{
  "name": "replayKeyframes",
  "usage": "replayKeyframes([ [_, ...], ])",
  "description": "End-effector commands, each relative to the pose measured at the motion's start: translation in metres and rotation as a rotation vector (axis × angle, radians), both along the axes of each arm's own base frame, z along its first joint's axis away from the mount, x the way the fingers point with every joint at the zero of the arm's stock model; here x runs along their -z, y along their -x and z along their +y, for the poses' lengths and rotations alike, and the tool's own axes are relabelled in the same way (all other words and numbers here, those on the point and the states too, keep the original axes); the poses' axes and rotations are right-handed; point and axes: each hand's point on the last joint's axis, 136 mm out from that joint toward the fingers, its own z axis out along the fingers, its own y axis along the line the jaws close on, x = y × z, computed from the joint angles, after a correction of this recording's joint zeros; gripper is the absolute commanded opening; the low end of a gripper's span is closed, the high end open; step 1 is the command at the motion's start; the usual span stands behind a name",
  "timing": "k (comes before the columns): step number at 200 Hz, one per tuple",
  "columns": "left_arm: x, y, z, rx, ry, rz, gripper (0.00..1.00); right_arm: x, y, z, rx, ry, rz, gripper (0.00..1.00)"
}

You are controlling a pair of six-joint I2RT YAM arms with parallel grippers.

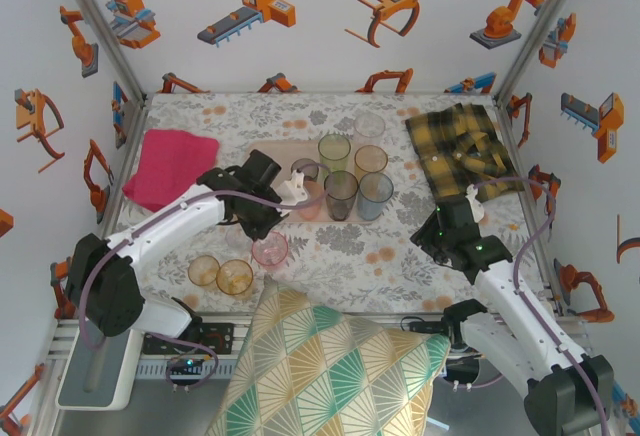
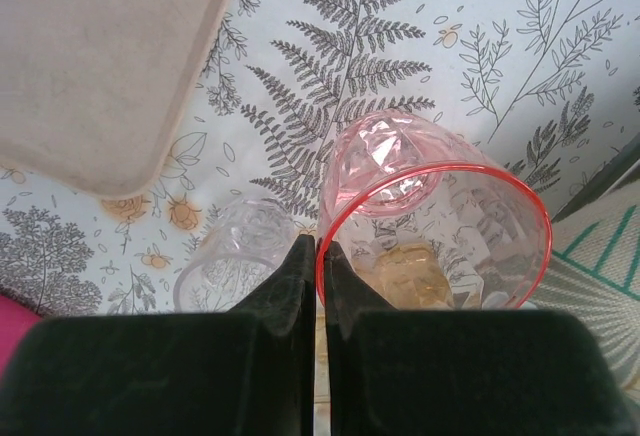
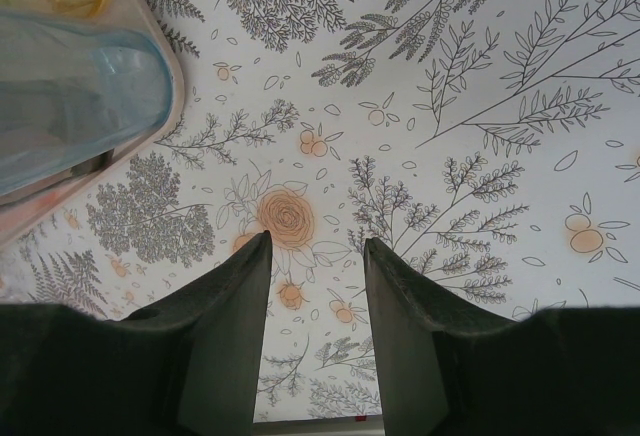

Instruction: Place the glasses into the tray

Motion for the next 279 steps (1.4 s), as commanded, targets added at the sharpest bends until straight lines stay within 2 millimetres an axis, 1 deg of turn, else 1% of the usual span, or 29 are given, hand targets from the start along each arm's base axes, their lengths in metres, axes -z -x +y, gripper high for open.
replayKeyframes([
  [1,-0.021,0.002,-0.001,-0.01,0.012,-0.004,0.05,-0.002,-0.001,-0.003,0.019,-0.004,-0.014,0.42],
  [39,-0.032,-0.002,-0.002,-0.021,0.016,-0.023,0.04,-0.002,0.0,-0.003,0.015,-0.002,-0.013,0.42],
  [88,-0.042,0.0,0.001,-0.025,0.018,-0.024,0.04,-0.005,-0.001,-0.003,0.005,0.007,-0.012,0.42],
  [130,-0.067,-0.01,0.005,-0.04,0.012,-0.078,0.04,-0.005,-0.002,-0.004,0.004,0.011,-0.01,0.42],
  [156,-0.085,-0.026,0.004,-0.058,0.03,-0.107,0.04,-0.004,-0.001,-0.004,0.005,0.011,-0.007,0.42],
  [159,-0.09,-0.029,0.003,-0.06,0.038,-0.118,0.04,-0.004,-0.001,-0.004,0.004,0.011,-0.006,0.42],
  [185,-0.109,-0.058,0.005,-0.107,0.068,-0.153,0.04,-0.003,0.001,-0.004,0.002,0.007,-0.007,0.42],
  [224,-0.131,-0.118,0.009,-0.192,0.104,-0.198,0.03,-0.004,0.002,-0.004,-0.001,0.0,-0.008,0.42],
  [244,-0.134,-0.15,0.007,-0.227,0.11,-0.221,0.03,-0.005,0.001,-0.003,-0.002,-0.002,-0.006,0.42],
  [252,-0.14,-0.161,0.006,-0.244,0.126,-0.234,0.02,-0.006,0.001,-0.003,-0.001,-0.003,-0.006,0.42],
  [255,-0.137,-0.166,0.006,-0.252,0.126,-0.227,0.03,-0.005,0.0,-0.003,-0.002,-0.004,-0.005,0.42],
  [259,-0.139,-0.173,0.005,-0.261,0.136,-0.232,0.03,-0.005,0.0,-0.003,-0.003,-0.003,-0.003,0.42],
  [279,-0.135,-0.202,0.001,-0.297,0.156,-0.228,0.02,-0.004,0.0,-0.001,-0.005,-0.006,0.006,0.42],
])
